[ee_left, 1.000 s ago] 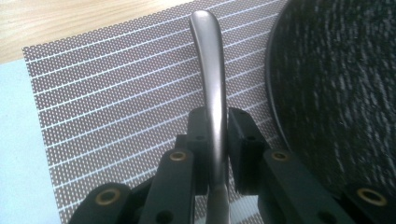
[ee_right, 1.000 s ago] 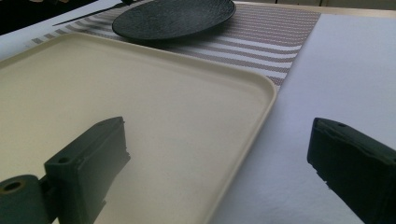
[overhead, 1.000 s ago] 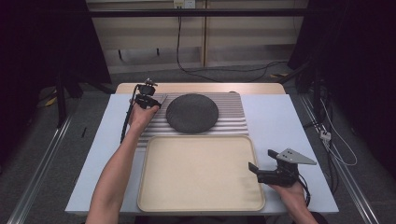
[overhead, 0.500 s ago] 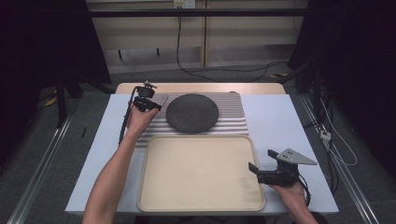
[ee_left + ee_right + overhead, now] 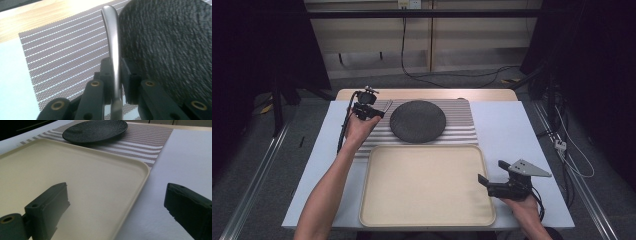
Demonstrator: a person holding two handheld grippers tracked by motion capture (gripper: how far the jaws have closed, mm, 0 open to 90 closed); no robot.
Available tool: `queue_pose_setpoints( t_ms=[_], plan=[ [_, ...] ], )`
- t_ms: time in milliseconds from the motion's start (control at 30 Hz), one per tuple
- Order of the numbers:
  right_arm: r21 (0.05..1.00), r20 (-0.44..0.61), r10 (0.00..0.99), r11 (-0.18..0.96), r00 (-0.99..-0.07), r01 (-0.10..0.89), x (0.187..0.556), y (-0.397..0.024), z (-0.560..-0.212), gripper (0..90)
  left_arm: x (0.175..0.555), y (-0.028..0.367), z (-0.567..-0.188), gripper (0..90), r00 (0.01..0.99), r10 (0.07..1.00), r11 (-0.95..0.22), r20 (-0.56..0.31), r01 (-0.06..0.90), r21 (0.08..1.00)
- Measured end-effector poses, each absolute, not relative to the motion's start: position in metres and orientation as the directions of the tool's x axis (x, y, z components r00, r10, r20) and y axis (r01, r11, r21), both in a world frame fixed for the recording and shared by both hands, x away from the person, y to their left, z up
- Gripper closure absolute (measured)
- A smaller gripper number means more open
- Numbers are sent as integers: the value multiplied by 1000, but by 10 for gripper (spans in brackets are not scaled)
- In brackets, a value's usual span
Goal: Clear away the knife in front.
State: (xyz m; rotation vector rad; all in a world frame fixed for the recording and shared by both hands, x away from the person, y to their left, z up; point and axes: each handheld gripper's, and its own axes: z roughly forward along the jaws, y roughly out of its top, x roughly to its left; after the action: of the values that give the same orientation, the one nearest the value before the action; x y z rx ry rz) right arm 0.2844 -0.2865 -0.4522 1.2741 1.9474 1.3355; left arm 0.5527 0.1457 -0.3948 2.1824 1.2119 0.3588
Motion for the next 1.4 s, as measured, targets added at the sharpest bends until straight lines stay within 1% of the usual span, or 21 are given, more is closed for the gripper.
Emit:
queue_pose_setpoints(
  t_ms=[67, 100, 433, 833, 900, 1200, 1367, 1400],
  plan=[
    [895, 124, 874, 106, -470, 433, 285, -286, -452, 57, 550, 147, -392, 799, 552, 832, -402, -52, 666, 628],
    [895, 124, 874, 106, -470, 434, 285, -286, -452, 57, 547, 146, -391, 799, 544, 837, -384, -66, 668, 638],
    [895, 126, 872, 106, -473, 434, 285, -285, -453, 58, 522, 150, -384, 799, 570, 819, -401, -63, 648, 648],
    [896, 120, 872, 110, -474, 429, 283, -287, -452, 59, 493, 140, -366, 799, 627, 779, -462, -25, 600, 653],
    [896, 116, 874, 113, -471, 429, 283, -288, -452, 59, 489, 139, -366, 799, 634, 772, -460, -40, 602, 653],
    [896, 108, 875, 120, -471, 428, 284, -283, -450, 61, 470, 133, -369, 799, 655, 754, -482, -48, 602, 636],
    [895, 122, 884, 98, -452, 435, 285, -285, -451, 60, 459, 129, -372, 799, 676, 734, -494, -62, 595, 633],
    [895, 125, 884, 95, -450, 435, 286, -285, -450, 60, 456, 128, -372, 799, 680, 731, -502, -55, 591, 631]
  ],
)
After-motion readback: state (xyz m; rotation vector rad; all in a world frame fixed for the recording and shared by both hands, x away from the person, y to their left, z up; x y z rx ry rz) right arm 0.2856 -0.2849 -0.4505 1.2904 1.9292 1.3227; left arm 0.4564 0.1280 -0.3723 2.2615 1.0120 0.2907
